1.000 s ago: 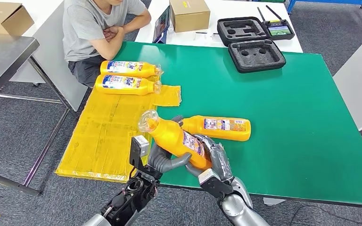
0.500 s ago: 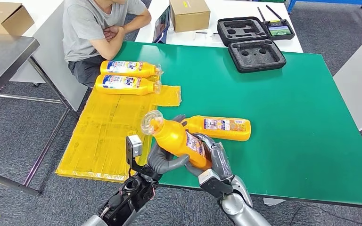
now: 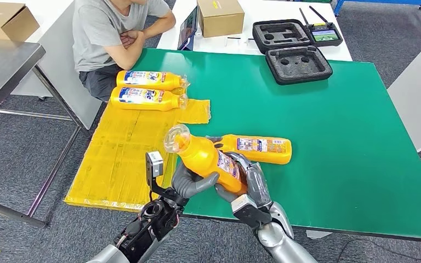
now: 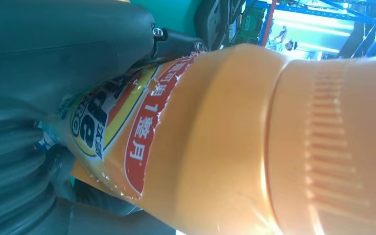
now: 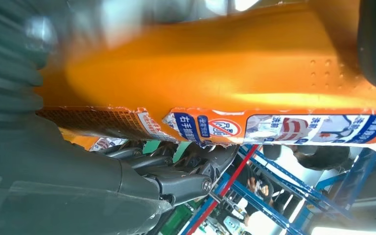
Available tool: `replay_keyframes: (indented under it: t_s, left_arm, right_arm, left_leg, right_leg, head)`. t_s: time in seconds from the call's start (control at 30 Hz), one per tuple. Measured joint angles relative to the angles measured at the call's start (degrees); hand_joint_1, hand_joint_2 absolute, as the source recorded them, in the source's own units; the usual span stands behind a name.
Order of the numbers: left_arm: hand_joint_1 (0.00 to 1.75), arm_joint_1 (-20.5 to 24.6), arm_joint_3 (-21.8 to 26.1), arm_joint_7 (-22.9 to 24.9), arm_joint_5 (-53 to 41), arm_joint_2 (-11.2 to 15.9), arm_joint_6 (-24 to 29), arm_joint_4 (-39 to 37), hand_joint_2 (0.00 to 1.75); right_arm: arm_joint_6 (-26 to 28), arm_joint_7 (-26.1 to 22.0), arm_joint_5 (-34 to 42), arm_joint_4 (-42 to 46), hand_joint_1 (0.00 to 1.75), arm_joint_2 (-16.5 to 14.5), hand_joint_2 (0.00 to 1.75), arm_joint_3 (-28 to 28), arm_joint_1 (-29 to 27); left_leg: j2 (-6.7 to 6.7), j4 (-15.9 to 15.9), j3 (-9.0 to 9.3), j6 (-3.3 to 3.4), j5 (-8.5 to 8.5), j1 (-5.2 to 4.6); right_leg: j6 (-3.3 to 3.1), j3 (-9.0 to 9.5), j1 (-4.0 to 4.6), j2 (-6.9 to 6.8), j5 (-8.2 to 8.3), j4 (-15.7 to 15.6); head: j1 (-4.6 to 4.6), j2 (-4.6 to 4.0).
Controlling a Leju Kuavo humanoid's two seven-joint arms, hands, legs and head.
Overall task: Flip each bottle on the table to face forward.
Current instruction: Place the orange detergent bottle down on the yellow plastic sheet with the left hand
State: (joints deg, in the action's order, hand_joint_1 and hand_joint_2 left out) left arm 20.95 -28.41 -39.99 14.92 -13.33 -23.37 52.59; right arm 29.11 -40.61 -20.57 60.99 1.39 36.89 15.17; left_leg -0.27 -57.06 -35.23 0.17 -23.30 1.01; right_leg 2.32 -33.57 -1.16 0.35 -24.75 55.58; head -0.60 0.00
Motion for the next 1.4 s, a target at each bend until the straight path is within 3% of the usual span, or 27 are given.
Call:
replay_keyframes:
  t_s: [0.17, 0.37, 0.5, 0.93, 1.3, 1.4]
  left_arm:
    - [1.75, 0.0, 0.0, -0.1, -0.2, 0.0, 0.1, 0.0, 1.75]
    - [1.75, 0.0, 0.0, -0.1, -0.4, 0.0, 0.0, 0.0, 1.75]
    - [1.75, 0.0, 0.2, -0.2, -0.9, 0.0, -0.2, 0.3, 1.75]
    - [1.75, 0.0, 1.1, -0.5, -4.6, -0.5, 4.2, 3.2, 1.75]
    - [1.75, -0.1, 1.7, -0.5, -4.7, -0.7, 4.6, 3.7, 1.75]
    - [1.75, -0.5, 1.9, -0.5, -5.8, -0.9, 7.4, 4.5, 1.75]
  right_arm:
    - [-0.1, -0.1, 0.4, 0.3, 1.74, 0.0, 1.75, 0.0, -0.3]
    - [-1.3, -0.1, 1.9, 0.7, 1.56, 0.0, 1.75, 0.0, -0.5]
    - [-4.2, -0.1, 5.1, 2.0, 0.06, 0.1, 1.75, 0.0, -1.1]
    - [-4.2, 0.3, 4.4, 3.7, 0.0, -0.3, 1.75, -0.3, -1.5]
    - [-3.9, 0.4, 4.2, 4.0, 0.0, -0.4, 1.75, -0.3, -1.5]
    - [-3.5, 0.5, 4.2, 4.3, 0.0, -0.4, 1.75, -0.2, -1.7]
  left_leg:
    - [0.0, 0.0, 0.0, 0.0, 0.0, 0.0]
    - [0.0, 0.0, 0.0, 0.0, 0.0, 0.0]
    - [0.0, 0.0, -0.01, 0.0, 0.0, 0.0]
    - [0.0, 0.0, -0.01, 0.0, 0.0, 0.0]
    - [0.0, 0.0, -0.01, 0.0, 0.0, 0.0]
    - [0.0, 0.0, -0.01, 0.0, 0.0, 0.0]
  right_leg:
    - [0.0, 0.0, 0.0, 0.0, 0.0, 0.0]
    - [0.0, 0.0, 0.0, 0.0, 0.0, 0.0]
    - [0.0, 0.0, 0.0, 0.0, 0.0, 0.0]
    - [0.0, 0.0, 0.0, 0.0, 0.0, 0.0]
    - [0.0, 0.0, 0.0, 0.0, 0.0, 0.0]
    - [0.0, 0.0, 0.0, 0.0, 0.0, 0.0]
  head:
    - [-0.01, -0.01]
    - [0.0, -0.01]
    - [-0.01, -0.01]
    - [-0.01, -0.01]
    - [0.01, 0.0]
    - [0.0, 0.0]
